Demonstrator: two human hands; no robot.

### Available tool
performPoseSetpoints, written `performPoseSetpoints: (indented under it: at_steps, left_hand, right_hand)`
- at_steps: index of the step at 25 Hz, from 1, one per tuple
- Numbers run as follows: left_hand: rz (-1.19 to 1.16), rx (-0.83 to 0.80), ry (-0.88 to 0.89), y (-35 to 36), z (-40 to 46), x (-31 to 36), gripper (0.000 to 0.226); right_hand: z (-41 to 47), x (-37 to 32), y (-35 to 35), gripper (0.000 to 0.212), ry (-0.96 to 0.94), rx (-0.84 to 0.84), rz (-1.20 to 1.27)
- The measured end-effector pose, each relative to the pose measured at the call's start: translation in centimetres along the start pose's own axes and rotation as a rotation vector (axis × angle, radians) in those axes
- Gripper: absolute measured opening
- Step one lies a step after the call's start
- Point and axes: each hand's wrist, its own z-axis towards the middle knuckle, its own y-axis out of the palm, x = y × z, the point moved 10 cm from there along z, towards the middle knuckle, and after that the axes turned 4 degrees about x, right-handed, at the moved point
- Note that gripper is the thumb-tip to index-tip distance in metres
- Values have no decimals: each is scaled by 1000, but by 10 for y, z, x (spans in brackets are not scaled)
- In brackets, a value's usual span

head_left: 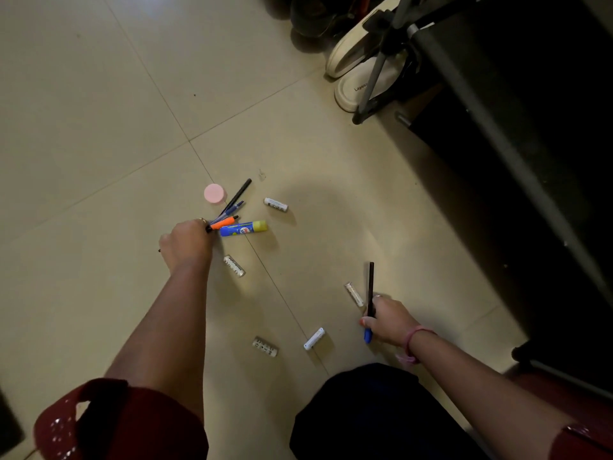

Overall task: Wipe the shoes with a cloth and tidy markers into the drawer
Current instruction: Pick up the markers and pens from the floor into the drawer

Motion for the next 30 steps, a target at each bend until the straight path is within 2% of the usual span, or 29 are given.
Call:
performPoseSetpoints:
  at_steps: [3,5,7,9,14,18,21,24,30]
  left_hand:
    - [-30,9,-9,-3,-12,-13,21]
    - [-153,21,-31,-9,-26,-25,21]
    - [-333,-15,-36,-13,-47,-32,15]
    - [-545,-149,-35,-12,-77,-25,12]
    - [-949,-487,-83,-18,-158,29,18]
    - [-1233,-757,1,-68,-224,102,21]
    - [-1312,-873,113,-112,-267,144,26]
    - [-1328,-999,183,-151,-324,179,28]
    - [-1277,-1085,281,-234,-437,220,28]
  right_hand:
    - [-5,-2,-2,10,-2,-31,3]
    - [-11,-1,-5,18,17,-68,27]
    - [-22,0,-10,17,21,-97,62]
    - [-36,2,-19,19,35,-122,125]
    - [-92,-19,-43,19,42,-262,540]
    - [-163,-26,-80,24,37,-270,804]
    - [-217,-28,-111,37,16,-226,1140]
    - [-277,-27,-141,42,-58,-174,1359]
    - [-401,6,-174,41,-151,55,1491]
